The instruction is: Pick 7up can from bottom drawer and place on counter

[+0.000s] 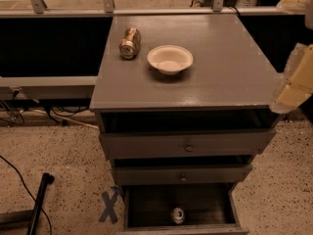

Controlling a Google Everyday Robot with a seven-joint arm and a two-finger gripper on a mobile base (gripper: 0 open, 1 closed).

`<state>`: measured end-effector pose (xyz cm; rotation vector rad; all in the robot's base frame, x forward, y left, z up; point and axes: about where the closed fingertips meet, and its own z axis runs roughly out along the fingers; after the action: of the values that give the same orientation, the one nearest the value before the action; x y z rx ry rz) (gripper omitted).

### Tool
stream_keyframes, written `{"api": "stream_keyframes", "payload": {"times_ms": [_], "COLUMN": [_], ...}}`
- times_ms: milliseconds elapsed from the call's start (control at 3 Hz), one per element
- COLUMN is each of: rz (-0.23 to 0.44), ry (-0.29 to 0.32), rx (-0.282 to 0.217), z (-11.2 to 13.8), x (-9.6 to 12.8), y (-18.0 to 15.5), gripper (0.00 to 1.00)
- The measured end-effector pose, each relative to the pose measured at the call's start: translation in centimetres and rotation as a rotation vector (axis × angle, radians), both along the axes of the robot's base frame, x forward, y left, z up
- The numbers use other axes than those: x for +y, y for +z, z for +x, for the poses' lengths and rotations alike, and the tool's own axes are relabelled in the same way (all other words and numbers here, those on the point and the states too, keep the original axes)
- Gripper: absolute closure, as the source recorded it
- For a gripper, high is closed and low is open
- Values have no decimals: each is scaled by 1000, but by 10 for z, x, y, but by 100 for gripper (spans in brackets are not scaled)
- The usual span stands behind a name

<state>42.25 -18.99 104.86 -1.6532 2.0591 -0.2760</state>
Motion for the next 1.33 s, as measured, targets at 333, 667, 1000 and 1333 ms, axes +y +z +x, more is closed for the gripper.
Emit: {"api": "stream_keyframes", "payload": {"times_ms": [333, 667, 1000, 1333], "rz": [0, 71, 153, 196], "ry": [0, -11, -61, -220], "rx": [0, -8, -96, -229], "z": [0, -4, -46, -104], "x": [0, -2, -30, -102], "y": [0, -17, -35, -50], "gripper": [0, 0, 0, 0]}}
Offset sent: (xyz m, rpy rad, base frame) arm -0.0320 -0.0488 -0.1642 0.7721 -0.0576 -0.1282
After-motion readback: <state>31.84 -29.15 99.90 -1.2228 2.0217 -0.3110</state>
